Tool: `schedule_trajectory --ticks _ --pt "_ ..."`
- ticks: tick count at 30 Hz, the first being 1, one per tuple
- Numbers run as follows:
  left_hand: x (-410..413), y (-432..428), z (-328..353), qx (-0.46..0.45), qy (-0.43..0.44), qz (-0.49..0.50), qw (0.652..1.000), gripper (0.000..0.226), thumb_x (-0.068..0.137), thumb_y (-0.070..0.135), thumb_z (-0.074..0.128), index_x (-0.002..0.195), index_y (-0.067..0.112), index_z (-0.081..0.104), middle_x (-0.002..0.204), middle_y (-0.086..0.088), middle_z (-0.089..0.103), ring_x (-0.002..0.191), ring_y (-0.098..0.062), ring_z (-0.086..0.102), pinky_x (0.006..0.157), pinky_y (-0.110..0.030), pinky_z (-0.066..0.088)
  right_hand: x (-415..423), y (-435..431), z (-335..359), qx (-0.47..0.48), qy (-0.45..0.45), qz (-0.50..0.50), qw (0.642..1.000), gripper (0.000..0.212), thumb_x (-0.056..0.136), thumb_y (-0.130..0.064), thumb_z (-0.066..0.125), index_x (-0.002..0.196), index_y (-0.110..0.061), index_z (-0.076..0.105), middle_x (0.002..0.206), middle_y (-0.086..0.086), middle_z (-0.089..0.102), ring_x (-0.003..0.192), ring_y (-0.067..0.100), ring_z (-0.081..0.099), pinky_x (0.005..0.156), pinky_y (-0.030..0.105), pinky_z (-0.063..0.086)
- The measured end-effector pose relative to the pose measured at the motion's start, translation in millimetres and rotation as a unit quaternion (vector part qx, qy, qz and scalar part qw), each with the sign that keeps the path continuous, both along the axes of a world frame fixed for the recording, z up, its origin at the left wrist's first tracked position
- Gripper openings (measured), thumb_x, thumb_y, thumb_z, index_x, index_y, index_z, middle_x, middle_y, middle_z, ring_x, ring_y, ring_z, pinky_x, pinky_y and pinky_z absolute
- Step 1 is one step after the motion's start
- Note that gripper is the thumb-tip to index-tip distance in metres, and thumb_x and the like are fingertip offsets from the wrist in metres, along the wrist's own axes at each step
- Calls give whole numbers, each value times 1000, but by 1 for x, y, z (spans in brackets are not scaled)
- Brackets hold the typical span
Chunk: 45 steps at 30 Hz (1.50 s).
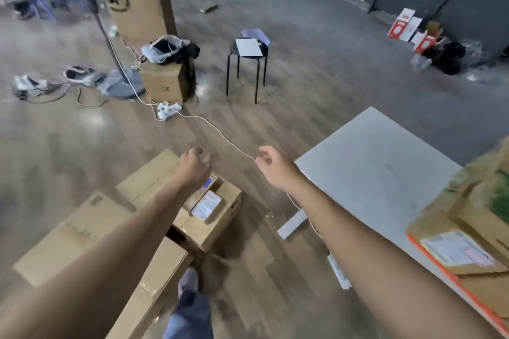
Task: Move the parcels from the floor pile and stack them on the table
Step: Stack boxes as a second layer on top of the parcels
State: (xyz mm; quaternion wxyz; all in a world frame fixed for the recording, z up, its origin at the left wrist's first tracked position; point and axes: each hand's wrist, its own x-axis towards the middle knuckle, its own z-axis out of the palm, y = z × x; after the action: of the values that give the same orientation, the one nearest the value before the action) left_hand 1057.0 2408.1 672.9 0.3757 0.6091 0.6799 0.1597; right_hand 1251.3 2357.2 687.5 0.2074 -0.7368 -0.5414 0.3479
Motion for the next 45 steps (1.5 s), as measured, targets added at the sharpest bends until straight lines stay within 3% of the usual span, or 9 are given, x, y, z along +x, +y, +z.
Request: schedule_trajectory --ticks 5,9,15,19,27,31,35,39,45 --pt "-79 68 -46 -70 -16 53 996 47 98 31 40 137 5 43 138 -17 48 112 -30 52 88 -31 39 -79 90 -50 -56 -2 29 998 43 99 -30 46 140 -17 47 134 6 56 122 21 53 97 27 38" --pt "-124 109 -103 -126 -4 68 990 49 99 32 39 139 5 41 139 -19 48 127 -32 45 100 -35 35 -117 143 -104 -114 -13 42 992 43 100 -31 43 142 -19 44 138 3 53 123 20 51 96 27 38" --pt "-152 147 -192 -220 -31 133 966 50 100 32 38 140 3 37 136 -12 48 102 -24 45 82 -27 31 -134 199 -201 -174 -48 64 982 39 96 -39 41 134 -29 47 124 -3 59 109 18 58 93 34 46" --pt "-151 174 -275 -249 -30 155 956 50 99 31 39 143 6 36 136 -11 49 101 -21 44 82 -26 32 -130 242 -288 -188 -71 110 973 41 97 -35 42 137 -23 46 137 2 52 119 22 52 99 39 44" --pt "-129 194 -427 -303 -60 187 933 36 92 34 46 115 8 56 94 -7 58 85 -22 52 82 -42 48 -111 301 -450 -206 -139 148 957 49 97 -31 42 144 -20 38 142 7 49 124 28 49 103 42 42" --pt "-124 193 -466 -346 -76 240 904 49 71 51 50 111 22 53 102 -3 60 106 -25 54 94 -46 49 -106 308 -496 -251 -139 135 948 51 98 -33 43 144 -13 36 141 10 49 123 29 49 96 36 41" --pt "-117 196 -458 -340 -118 294 886 24 84 36 57 103 24 50 104 -5 60 101 -22 57 91 -45 53 -105 308 -494 -266 -64 97 957 60 95 -39 49 148 -16 30 145 0 43 118 20 49 89 32 39" --pt "-117 207 -411 -294 -143 300 896 15 90 22 58 102 17 51 93 -1 58 86 -15 57 91 -43 52 -98 317 -435 -223 11 42 974 49 91 -39 54 135 -26 38 116 -4 58 87 10 56 72 33 45" --pt "-113 233 -293 -225 -135 274 925 10 85 20 58 93 20 53 95 -4 60 91 -24 60 88 -46 53 -74 310 -299 -188 99 -60 975 31 77 -56 58 101 -46 42 100 -14 59 93 18 64 88 50 54"
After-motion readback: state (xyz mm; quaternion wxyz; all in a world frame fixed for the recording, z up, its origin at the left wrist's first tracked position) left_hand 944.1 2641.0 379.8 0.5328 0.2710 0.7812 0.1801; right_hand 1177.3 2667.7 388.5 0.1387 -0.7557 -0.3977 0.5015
